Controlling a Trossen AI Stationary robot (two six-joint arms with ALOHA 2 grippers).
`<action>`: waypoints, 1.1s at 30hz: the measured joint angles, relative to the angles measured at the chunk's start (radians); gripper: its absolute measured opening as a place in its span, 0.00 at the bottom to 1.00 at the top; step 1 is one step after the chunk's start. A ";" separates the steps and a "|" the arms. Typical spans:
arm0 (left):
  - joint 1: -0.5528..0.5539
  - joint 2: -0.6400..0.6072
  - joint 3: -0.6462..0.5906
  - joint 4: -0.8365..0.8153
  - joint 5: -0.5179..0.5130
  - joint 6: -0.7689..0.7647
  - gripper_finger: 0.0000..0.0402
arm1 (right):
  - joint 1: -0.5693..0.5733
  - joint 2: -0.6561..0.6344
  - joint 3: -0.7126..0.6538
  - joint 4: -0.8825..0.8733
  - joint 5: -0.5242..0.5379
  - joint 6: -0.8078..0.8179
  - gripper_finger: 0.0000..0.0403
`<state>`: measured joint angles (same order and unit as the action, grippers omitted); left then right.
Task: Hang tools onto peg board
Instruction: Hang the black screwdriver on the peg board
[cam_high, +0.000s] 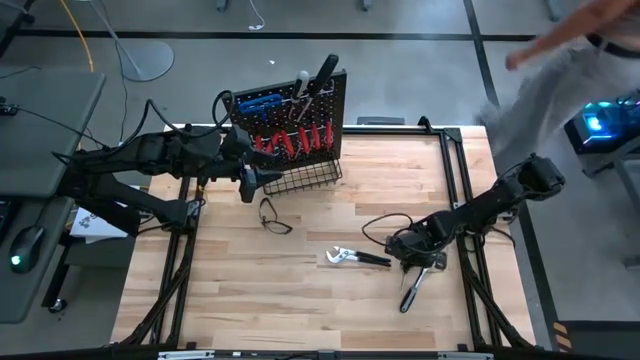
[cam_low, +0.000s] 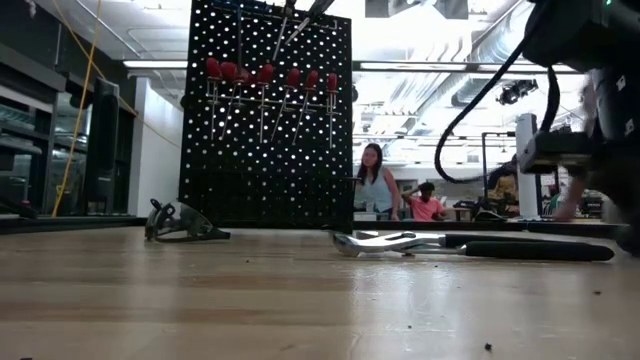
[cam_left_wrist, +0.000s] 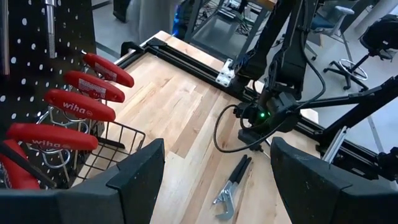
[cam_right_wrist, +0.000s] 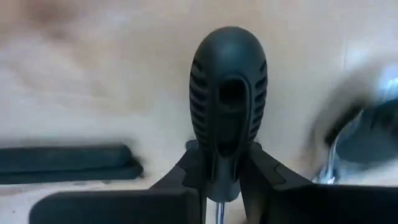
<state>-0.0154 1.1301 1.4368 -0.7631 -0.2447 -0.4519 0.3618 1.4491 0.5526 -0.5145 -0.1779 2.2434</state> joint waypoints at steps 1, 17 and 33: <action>0.000 0.000 0.000 0.000 0.000 0.000 0.67 | 0.002 -0.008 0.011 -0.027 0.030 -0.034 0.11; 0.000 -0.033 0.183 0.033 -0.042 0.054 0.67 | -0.147 -0.131 0.749 -0.234 1.048 -1.033 0.11; -0.006 -0.029 0.188 0.075 -0.045 0.035 0.67 | -0.571 0.127 1.197 0.279 0.684 -1.993 0.11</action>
<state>-0.0216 1.1007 1.6249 -0.6883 -0.2901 -0.4168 -0.2094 1.5760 1.7497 -0.2352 0.5062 0.2508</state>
